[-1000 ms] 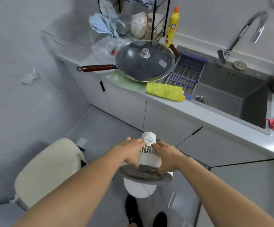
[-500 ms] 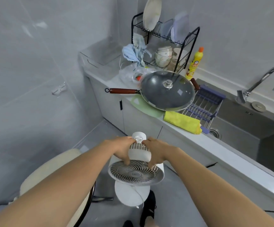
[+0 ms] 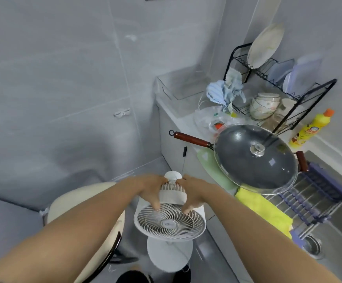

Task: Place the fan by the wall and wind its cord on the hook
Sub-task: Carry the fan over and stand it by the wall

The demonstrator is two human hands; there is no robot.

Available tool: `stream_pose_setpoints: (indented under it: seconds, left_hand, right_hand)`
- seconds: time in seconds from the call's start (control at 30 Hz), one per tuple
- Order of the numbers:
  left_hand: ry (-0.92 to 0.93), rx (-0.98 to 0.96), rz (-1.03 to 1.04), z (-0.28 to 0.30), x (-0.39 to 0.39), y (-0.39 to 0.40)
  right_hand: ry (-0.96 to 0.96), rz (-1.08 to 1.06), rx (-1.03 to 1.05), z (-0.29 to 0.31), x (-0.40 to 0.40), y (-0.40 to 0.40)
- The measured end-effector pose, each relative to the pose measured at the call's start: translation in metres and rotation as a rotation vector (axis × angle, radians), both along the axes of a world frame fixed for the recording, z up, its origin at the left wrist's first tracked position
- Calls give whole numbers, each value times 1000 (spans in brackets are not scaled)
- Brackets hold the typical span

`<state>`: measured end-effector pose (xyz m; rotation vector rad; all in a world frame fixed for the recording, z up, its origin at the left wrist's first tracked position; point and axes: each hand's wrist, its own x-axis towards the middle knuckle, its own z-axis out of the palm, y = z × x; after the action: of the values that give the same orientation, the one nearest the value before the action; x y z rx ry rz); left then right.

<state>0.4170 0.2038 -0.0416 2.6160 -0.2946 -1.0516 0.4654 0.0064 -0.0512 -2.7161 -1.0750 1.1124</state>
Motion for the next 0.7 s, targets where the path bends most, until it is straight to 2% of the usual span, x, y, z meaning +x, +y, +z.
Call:
stream_pose_setpoints:
  seconds: [0.23, 0.7]
  left_hand:
    - [26, -57, 206, -4, 22, 54]
    - [29, -151, 288, -2, 93, 155]
  right_hand:
    - [-15, 155, -24, 4, 45, 61]
    - [-68, 194, -96, 11, 122, 162]
